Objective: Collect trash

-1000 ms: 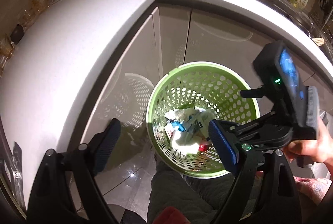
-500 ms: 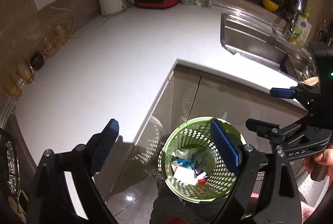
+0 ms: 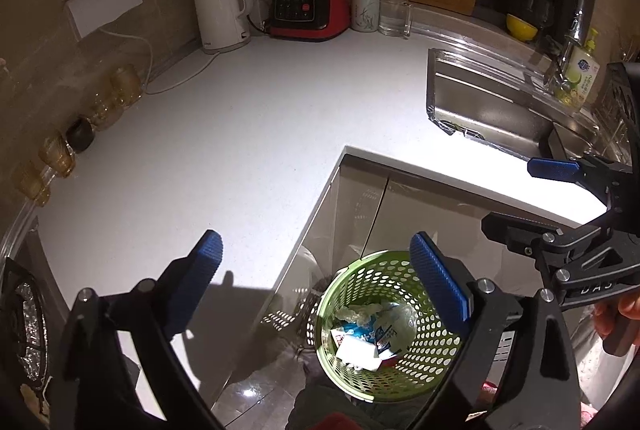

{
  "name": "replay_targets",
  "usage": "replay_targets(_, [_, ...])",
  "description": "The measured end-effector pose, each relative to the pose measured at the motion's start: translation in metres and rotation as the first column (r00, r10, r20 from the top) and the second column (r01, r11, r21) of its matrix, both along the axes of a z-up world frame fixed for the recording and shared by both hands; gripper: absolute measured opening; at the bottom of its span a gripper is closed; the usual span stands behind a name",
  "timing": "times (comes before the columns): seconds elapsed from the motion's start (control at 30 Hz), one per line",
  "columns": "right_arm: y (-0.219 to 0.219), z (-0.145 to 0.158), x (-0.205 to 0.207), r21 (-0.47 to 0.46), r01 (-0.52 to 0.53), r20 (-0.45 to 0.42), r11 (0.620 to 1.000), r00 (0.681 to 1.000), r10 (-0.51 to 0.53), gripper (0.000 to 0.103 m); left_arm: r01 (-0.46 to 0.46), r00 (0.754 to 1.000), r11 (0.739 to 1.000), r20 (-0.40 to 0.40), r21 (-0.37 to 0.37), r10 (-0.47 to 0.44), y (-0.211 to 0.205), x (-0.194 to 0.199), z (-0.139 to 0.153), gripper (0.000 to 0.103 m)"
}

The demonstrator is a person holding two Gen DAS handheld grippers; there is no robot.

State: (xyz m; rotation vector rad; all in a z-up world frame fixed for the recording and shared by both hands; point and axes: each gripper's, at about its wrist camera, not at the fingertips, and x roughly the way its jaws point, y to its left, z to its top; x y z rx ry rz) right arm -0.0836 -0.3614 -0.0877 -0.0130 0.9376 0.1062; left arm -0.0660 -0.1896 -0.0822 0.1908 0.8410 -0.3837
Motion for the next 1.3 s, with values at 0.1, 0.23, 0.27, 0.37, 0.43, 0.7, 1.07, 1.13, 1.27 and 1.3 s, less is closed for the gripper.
replay_targets(0.1, [0.001, 0.001, 0.003, -0.004, 0.0, 0.0, 1.0, 1.0, 0.0, 0.101, -0.007, 1.0, 1.0, -0.001, -0.009, 0.007, 0.001, 0.003, 0.001, 0.091])
replay_targets(0.23, [-0.001, 0.004, 0.007, -0.009, 0.004, 0.006, 1.0, 1.0, -0.004, 0.101, -0.026, 1.0, 0.999, 0.002, -0.029, 0.026, 0.006, 0.008, 0.007, 0.093])
replay_targets(0.27, [-0.001, 0.005, 0.009, -0.007, 0.007, 0.006, 1.0, 1.0, -0.007, 0.101, -0.035, 0.999, 0.999, 0.008, -0.034, 0.035, 0.007, 0.01, 0.01, 0.095])
replay_targets(0.37, [-0.001, 0.01, 0.015, -0.012, 0.008, 0.014, 1.0, 1.0, -0.008, 0.101, -0.065, 0.997, 0.997, 0.032, -0.049, 0.067, 0.012, 0.019, 0.021, 0.095])
replay_targets(0.43, [0.0, 0.017, 0.021, -0.022, 0.01, 0.03, 1.0, 1.0, -0.009, 0.101, -0.094, 0.994, 0.994, 0.046, -0.061, 0.097, 0.016, 0.025, 0.029, 0.095])
replay_targets(0.7, [0.012, 0.074, 0.043, -0.036, -0.016, 0.16, 0.999, 0.987, 0.022, 0.101, -0.218, 0.964, 0.969, 0.131, -0.114, 0.232, 0.034, 0.054, 0.085, 0.095])
replay_targets(1.07, [0.034, 0.173, 0.05, -0.054, -0.038, 0.408, 0.998, 0.911, 0.057, 0.101, -0.323, 0.897, 0.934, 0.265, -0.155, 0.354, 0.052, 0.065, 0.151, 0.095])
replay_targets(1.13, [0.037, 0.181, 0.05, -0.045, -0.046, 0.429, 0.998, 0.901, 0.061, 0.101, -0.329, 0.895, 0.931, 0.261, -0.16, 0.361, 0.053, 0.065, 0.154, 0.095])
replay_targets(1.27, [0.039, 0.187, 0.051, -0.031, -0.065, 0.441, 0.997, 0.894, 0.072, 0.101, -0.348, 0.891, 0.921, 0.244, -0.172, 0.382, 0.056, 0.067, 0.155, 0.095])
replay_targets(1.3, [0.039, 0.188, 0.052, -0.033, -0.068, 0.442, 0.997, 0.894, 0.075, 0.101, -0.351, 0.891, 0.921, 0.242, -0.17, 0.384, 0.057, 0.067, 0.155, 0.095])
